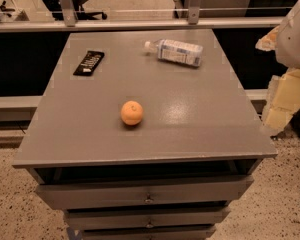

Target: Place blue plastic bottle upright

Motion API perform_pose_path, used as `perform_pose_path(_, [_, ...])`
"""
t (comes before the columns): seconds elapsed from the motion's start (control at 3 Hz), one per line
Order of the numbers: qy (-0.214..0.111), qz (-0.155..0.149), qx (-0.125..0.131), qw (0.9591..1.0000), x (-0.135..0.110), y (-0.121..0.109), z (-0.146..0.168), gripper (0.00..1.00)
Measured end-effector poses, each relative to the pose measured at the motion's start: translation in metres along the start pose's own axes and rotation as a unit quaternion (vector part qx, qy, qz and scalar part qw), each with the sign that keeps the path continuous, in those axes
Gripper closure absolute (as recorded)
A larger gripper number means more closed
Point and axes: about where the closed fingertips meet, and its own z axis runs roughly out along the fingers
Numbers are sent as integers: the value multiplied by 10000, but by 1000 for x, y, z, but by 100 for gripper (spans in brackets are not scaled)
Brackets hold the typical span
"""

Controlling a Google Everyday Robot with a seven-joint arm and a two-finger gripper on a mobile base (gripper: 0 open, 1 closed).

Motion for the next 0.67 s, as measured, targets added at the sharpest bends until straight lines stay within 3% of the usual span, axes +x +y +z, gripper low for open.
perform_pose_path(0.33, [0,0,1,10000,0,0,0,0])
perform_pose_path(0.67, [-390,-38,168,9991,-20,-28,11,0])
